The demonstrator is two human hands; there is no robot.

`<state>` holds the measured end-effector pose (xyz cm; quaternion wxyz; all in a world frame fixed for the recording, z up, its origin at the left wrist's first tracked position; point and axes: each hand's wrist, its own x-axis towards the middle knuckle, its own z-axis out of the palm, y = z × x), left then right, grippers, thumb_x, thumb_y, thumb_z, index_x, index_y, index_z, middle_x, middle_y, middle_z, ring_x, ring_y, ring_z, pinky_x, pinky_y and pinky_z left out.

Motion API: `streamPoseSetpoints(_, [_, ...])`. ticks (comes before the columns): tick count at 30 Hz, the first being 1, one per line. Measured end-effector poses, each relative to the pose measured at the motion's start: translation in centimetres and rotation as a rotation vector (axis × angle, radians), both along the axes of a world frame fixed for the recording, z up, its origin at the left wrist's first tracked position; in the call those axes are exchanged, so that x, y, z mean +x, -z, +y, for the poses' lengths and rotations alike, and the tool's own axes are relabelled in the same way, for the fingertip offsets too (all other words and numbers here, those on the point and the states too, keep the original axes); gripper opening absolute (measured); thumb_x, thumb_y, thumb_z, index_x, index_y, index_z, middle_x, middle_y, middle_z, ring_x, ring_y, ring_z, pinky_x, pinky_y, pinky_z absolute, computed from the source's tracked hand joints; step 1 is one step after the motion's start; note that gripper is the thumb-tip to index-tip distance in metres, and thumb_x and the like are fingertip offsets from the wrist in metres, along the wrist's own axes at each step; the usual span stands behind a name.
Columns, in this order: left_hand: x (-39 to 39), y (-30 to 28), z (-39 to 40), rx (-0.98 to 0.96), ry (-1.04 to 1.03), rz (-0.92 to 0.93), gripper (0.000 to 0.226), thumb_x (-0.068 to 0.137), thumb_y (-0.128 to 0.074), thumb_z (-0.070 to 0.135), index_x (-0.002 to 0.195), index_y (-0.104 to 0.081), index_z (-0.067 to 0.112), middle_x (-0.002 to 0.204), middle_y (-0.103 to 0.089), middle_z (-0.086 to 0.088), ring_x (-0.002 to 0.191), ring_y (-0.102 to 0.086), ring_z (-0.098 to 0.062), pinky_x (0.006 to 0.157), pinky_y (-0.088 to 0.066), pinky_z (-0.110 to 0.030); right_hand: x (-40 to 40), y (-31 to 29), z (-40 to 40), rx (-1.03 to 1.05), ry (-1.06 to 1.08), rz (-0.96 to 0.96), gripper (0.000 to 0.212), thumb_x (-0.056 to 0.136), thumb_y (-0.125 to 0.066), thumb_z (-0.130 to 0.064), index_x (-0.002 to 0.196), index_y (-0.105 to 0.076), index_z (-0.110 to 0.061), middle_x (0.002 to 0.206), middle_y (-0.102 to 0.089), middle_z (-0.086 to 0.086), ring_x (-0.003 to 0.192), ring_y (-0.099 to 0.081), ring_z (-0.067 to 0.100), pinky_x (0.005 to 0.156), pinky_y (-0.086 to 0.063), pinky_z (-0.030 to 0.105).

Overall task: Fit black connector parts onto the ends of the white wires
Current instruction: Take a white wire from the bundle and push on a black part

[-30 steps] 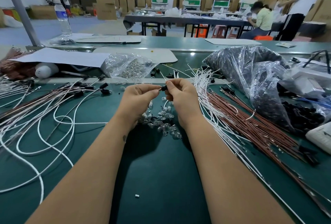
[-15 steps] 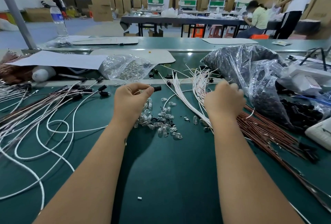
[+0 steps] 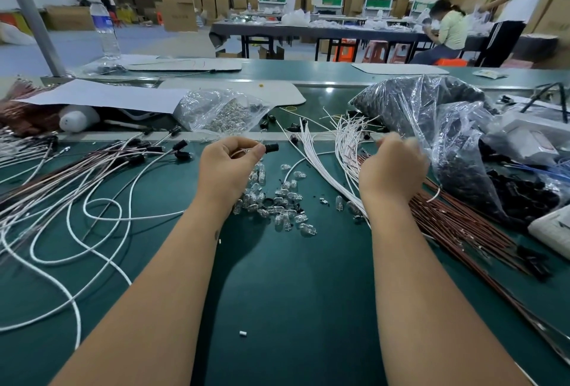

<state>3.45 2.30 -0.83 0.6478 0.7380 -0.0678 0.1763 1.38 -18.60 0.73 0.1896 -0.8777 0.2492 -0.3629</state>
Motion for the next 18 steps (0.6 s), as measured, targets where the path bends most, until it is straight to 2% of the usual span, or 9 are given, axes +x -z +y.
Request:
streamPoseSetpoints(2, [0.0,0.0,0.1,-0.014,0.007,0.006,0.01,0.086,-0.071,0.02,0.078,-0.069,0.025,0.071,-0.062,-0.002,0.065,-0.05,-0.012,0.058,-0.044,-0.017,0.2,-0.3,1.4,-0.035,-0.167,-0.172,0.031,0.084,-0.047,0.011,0.107,-0.061,-0.003,0.109,-0.054,0.017,0.088,-0.054,0.027,0.074,-0.049,0.036])
streamPoseSetpoints(4, [0.1,0.0,0.3,-0.025,0.019,0.015,0.009,0.088,-0.069,0.019,0.08,-0.068,0.024,0.069,-0.059,0.001,0.064,-0.048,-0.011,0.054,-0.041,-0.014,0.4,-0.3,3.7,-0.086,-0.364,-0.267,0.027,0.085,-0.047,0.011,0.104,-0.061,-0.002,0.107,-0.052,0.015,0.081,-0.049,0.019,0.064,-0.044,0.028])
streamPoseSetpoints(7, [0.3,0.0,0.7,-0.027,0.01,0.027,0.011,0.091,-0.065,0.018,0.082,-0.066,0.025,0.07,-0.057,0.003,0.062,-0.047,-0.008,0.053,-0.04,-0.013,0.5,0.5,6.4,-0.136,-0.584,-0.273,0.019,0.085,-0.049,0.008,0.097,-0.061,-0.001,0.098,-0.055,0.012,0.081,-0.047,0.017,0.068,-0.038,0.024])
streamPoseSetpoints(10, [0.4,-0.1,0.9,-0.034,-0.005,0.025,0.014,0.092,-0.064,0.017,0.081,-0.065,0.026,0.071,-0.058,0.005,0.055,-0.049,0.003,0.053,-0.042,-0.009,0.7,1.1,6.9,-0.082,-0.617,-0.27,0.018,0.086,-0.053,0.001,0.094,-0.066,-0.006,0.09,-0.057,0.007,0.086,-0.051,0.021,0.071,-0.035,0.024])
streamPoseSetpoints(14, [0.5,-0.2,1.0,-0.046,0.005,0.046,0.014,0.093,-0.062,0.015,0.083,-0.065,0.024,0.077,-0.06,0.0,0.069,-0.05,-0.008,0.057,-0.043,-0.007,0.6,0.9,6.1,-0.016,-0.587,-0.327,0.016,0.084,-0.061,-0.007,0.09,-0.074,-0.013,0.082,-0.048,-0.003,0.081,-0.044,0.015,0.069,-0.027,0.02])
streamPoseSetpoints(18, [0.6,-0.1,0.8,-0.042,0.024,0.042,0.011,0.091,-0.064,0.014,0.084,-0.066,0.021,0.077,-0.061,0.0,0.071,-0.053,-0.007,0.062,-0.045,-0.007,0.7,1.1,6.0,-0.04,-0.586,-0.289,0.016,0.082,-0.063,-0.008,0.09,-0.076,-0.015,0.082,-0.046,-0.004,0.082,-0.046,0.017,0.072,-0.03,0.021])
